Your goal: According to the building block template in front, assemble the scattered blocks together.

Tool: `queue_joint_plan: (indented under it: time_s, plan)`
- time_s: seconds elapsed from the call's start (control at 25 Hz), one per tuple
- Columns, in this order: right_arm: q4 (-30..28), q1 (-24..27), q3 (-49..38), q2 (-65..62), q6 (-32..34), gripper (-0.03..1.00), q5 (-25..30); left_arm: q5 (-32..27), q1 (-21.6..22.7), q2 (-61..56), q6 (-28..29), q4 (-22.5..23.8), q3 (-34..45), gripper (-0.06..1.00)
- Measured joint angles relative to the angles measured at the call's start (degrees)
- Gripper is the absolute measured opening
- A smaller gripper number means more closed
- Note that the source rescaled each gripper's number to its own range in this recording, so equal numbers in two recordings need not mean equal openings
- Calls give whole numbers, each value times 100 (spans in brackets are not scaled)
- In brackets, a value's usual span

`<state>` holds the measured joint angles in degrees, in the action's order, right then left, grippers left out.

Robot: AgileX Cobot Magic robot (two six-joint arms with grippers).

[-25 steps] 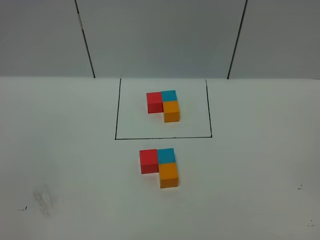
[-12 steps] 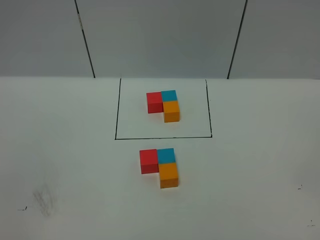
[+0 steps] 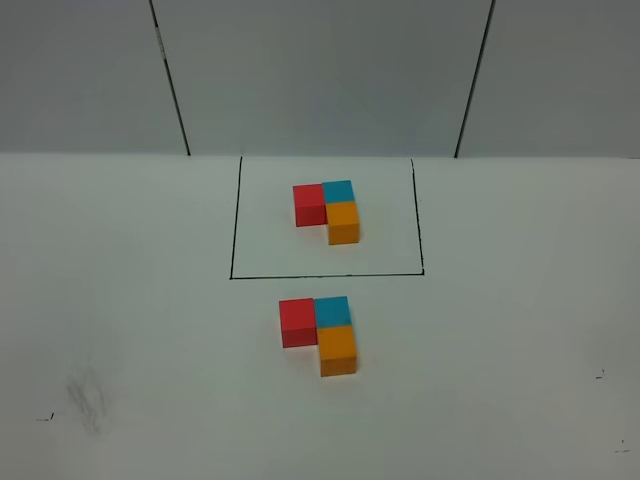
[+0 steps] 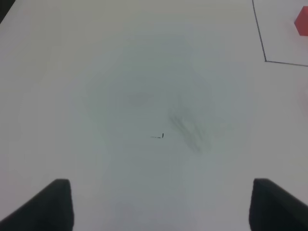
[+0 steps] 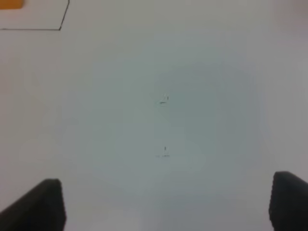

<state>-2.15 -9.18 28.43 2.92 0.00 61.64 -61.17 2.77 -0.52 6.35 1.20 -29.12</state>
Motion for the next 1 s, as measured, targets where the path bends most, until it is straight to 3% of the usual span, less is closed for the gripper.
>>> queue_joint_plan:
  time_s: [0.32, 0.6, 1.0]
  plan:
    - [0, 60, 0, -281, 0, 75, -5, 0, 0, 0, 0, 0, 0, 94]
    - [0, 687, 0, -281, 0, 75, -5, 0, 0, 0, 0, 0, 0, 94]
    - [0, 736, 0, -281, 0, 75, -5, 0, 0, 0, 0, 0, 0, 94]
